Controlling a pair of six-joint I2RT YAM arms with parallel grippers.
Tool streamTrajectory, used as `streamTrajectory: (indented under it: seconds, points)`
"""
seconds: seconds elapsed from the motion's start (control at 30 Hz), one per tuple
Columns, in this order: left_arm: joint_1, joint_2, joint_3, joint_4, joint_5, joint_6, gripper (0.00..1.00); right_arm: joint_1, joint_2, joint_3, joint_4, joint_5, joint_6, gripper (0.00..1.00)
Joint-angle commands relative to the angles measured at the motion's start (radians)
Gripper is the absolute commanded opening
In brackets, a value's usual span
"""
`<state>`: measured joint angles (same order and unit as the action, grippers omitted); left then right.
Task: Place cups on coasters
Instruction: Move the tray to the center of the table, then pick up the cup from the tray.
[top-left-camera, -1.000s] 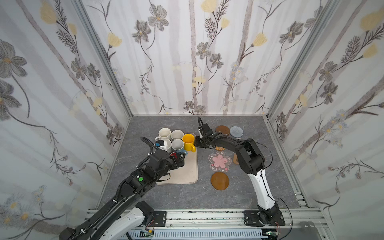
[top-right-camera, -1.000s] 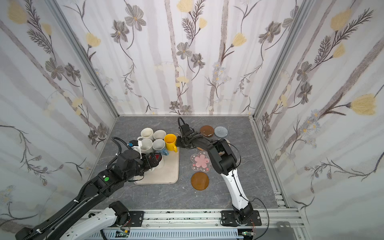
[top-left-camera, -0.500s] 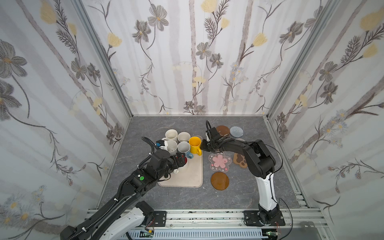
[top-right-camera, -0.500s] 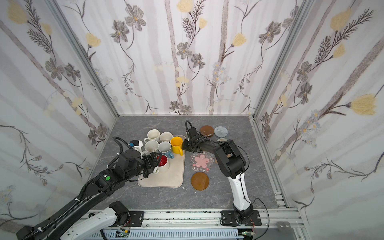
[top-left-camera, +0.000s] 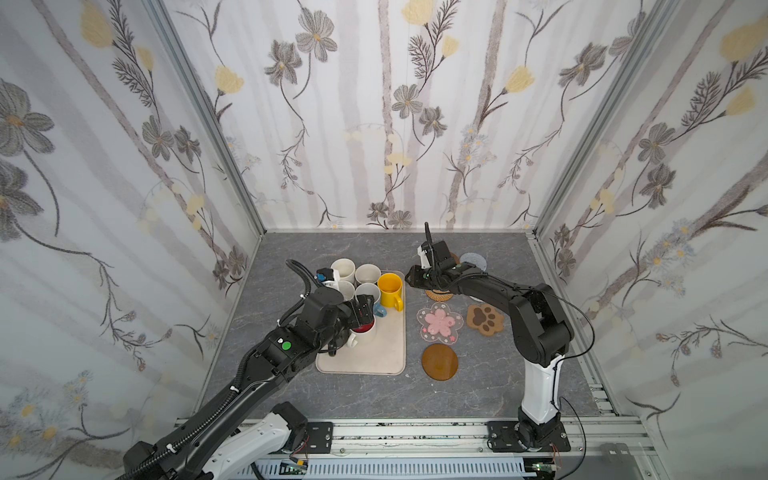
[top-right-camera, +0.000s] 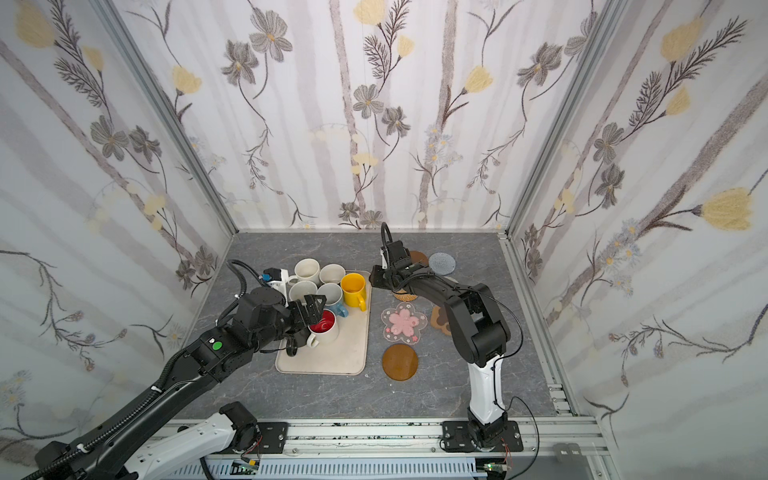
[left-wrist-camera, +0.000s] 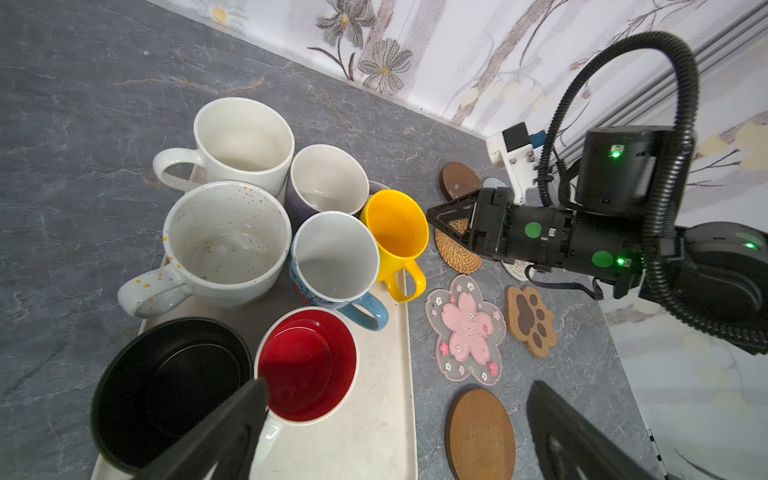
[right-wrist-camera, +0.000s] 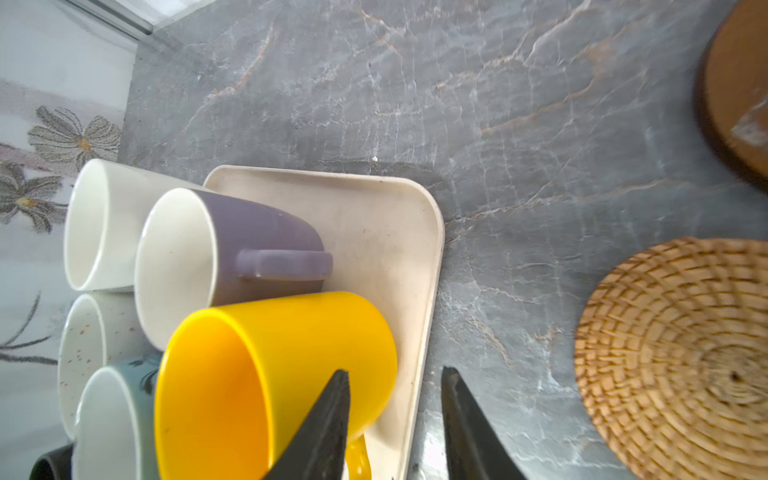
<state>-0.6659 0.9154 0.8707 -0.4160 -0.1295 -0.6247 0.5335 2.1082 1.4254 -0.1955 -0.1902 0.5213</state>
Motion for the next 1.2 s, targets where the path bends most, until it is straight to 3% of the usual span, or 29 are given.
streamTrajectory:
  seconds: [0.0,0.2,0.43,0.67,1.17]
  points:
    - [0.000,0.021,0.027,0.007,-0.005,0.037,1.00,0.005,-0.071,-0.029,-0.047,0.043,-0.138,0.46]
    - [0.003,0.028,0.042,-0.037,-0.030,0.040,0.99,0.046,-0.252,-0.167,-0.046,0.090,-0.241,0.58]
    - [0.009,0.011,0.052,-0.085,-0.019,0.040,0.98,0.140,-0.327,-0.206,-0.079,0.117,-0.278,0.66]
    - [0.011,0.016,0.017,-0.110,-0.028,0.075,1.00,0.210,-0.263,-0.180,-0.064,0.144,-0.278,0.67]
    - [0.017,0.049,0.007,-0.115,-0.091,0.123,1.00,0.218,0.003,0.026,-0.125,0.210,-0.256,0.57]
